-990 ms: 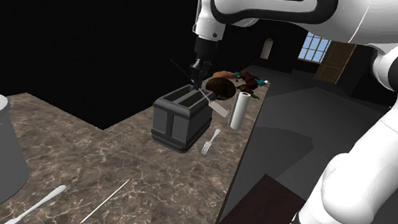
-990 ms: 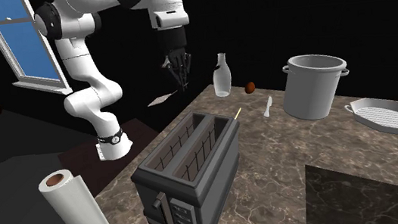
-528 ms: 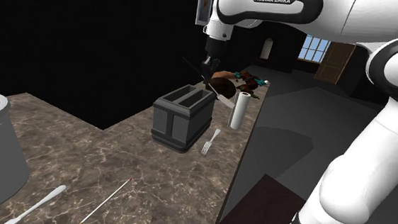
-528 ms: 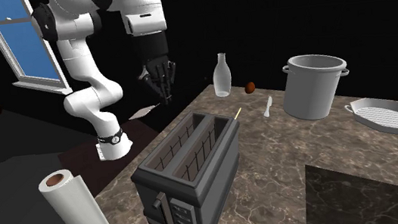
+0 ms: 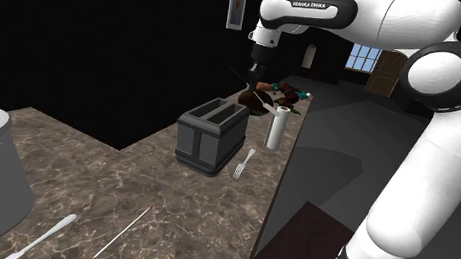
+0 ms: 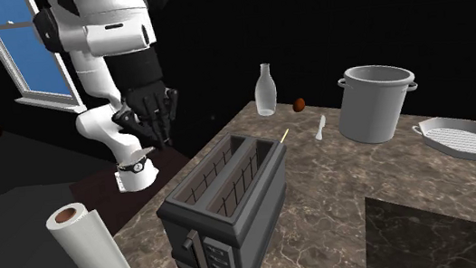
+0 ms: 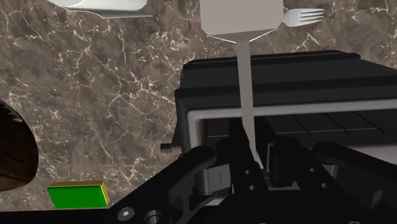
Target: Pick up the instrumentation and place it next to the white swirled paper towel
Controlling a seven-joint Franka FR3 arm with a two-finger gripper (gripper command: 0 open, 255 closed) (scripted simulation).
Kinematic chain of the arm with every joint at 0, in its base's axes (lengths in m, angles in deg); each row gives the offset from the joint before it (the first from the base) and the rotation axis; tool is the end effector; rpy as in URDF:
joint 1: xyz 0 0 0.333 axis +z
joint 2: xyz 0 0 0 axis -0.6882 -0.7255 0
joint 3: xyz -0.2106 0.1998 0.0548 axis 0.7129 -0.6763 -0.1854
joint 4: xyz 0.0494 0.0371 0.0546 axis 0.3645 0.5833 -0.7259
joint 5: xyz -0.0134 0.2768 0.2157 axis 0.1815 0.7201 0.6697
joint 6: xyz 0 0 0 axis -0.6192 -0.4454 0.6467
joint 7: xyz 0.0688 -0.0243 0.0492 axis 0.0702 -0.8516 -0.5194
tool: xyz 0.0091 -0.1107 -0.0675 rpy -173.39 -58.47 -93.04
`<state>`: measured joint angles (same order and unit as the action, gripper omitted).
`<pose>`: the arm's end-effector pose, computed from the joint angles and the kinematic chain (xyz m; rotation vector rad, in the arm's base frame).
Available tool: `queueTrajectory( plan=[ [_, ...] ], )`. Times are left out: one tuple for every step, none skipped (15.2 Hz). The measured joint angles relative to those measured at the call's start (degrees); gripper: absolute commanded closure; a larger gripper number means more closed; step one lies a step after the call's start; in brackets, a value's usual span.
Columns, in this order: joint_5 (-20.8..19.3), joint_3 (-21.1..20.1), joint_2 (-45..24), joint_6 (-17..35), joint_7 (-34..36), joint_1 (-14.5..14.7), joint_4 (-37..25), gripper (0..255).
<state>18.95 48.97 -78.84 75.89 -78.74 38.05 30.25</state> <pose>0.5151 -0.0577 0.5814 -3.0869 -0.5069 -0.1022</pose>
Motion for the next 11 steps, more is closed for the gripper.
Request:
queueTrajectory(
  plan=[
    [0.1, 0.7, -0.6, -0.2, -1.5, -0.7, -0.8, 255],
    [0.2, 1.3, -1.9, -0.4, -2.7, -1.3, -2.2, 255],
    [0.4, 1.9, -3.6, -0.9, -3.8, -1.9, -4.4, 255],
    [0.6, 2.5, -5.2, -1.3, -5.0, -2.6, -6.4, 255],
    [0.8, 3.1, -6.4, -1.5, -6.3, -3.3, -7.7, 255],
    [1.1, 3.7, -7.6, -2.3, -7.7, -4.2, -9.6, 255],
    [1.3, 4.1, -9.1, -2.9, -8.7, -4.8, -11.6, 255],
    [1.6, 4.6, -10.1, -3.1, -10.0, -5.5, -12.8, 255],
    [1.9, 5.0, -11.9, -3.8, -11.0, -6.3, -15.2, 255],
    [2.2, 5.5, -13.6, -4.5, -12.2, -7.1, -17.5, 255],
    [2.6, 5.9, -15.4, -5.5, -13.2, -7.9, -20.2, 255]
  ],
)
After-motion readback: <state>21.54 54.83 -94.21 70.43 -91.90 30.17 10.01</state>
